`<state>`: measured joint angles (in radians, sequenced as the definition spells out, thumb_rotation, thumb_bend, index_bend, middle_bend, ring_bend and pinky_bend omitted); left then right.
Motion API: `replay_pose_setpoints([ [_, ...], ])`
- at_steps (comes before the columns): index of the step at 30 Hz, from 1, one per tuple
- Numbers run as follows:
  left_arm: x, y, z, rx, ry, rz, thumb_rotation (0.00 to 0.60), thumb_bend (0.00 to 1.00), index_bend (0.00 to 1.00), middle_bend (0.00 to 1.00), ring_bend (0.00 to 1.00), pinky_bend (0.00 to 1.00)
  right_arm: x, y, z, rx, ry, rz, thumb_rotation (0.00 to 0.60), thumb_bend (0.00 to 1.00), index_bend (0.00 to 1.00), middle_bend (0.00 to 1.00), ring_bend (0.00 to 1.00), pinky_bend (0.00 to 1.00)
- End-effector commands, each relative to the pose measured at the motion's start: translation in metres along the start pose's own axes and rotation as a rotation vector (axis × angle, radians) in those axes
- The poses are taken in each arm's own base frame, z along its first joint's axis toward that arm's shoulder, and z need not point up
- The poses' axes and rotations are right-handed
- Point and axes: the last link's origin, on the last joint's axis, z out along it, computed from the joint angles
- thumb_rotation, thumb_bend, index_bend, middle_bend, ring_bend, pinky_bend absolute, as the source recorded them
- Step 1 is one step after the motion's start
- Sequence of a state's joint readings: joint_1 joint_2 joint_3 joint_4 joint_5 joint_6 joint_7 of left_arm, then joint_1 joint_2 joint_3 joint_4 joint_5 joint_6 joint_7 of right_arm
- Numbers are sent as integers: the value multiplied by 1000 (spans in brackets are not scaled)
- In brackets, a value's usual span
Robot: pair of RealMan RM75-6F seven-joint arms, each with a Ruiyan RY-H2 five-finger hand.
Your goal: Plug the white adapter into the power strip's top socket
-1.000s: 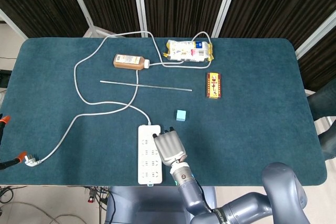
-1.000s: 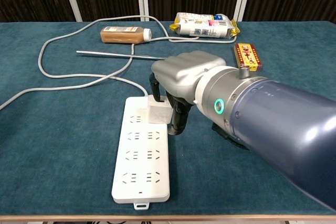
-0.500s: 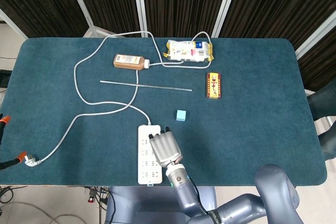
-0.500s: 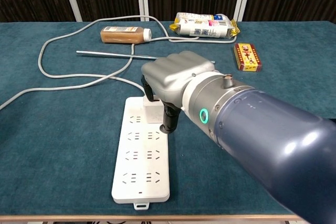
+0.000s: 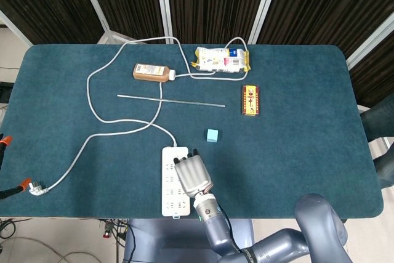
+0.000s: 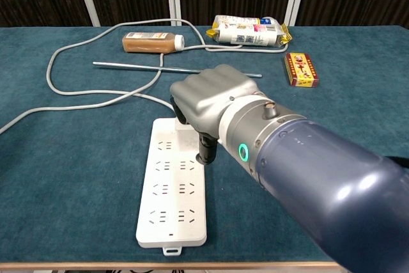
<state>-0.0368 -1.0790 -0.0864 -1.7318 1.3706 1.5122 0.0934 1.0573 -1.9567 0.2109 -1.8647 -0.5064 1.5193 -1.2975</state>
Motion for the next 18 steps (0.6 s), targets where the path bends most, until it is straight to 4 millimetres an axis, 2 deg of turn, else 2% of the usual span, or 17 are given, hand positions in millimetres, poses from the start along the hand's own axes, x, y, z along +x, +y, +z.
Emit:
replay_pose_setpoints([
  [1, 0, 0, 0, 0, 0, 0, 600, 126, 109, 0, 0, 0, -2, -2, -1, 4, -4, -6, 600, 327, 364, 452, 426, 289],
  [11, 1, -1, 0, 2, 5, -4, 600, 126, 109, 0, 0, 0, -2, -4, 0, 0, 0, 2, 600, 326, 367, 454, 428, 289],
  [15, 1, -2, 1, 6, 6, -2, 600, 126, 108, 0, 0, 0, 9, 1, -1, -11, 26, 41, 600, 327, 368, 454, 429, 289],
  [18, 1, -1, 1, 6, 4, 1, 600, 126, 109, 0, 0, 0, 26, 7, -3, -19, 69, 94, 600, 326, 369, 454, 429, 289],
])
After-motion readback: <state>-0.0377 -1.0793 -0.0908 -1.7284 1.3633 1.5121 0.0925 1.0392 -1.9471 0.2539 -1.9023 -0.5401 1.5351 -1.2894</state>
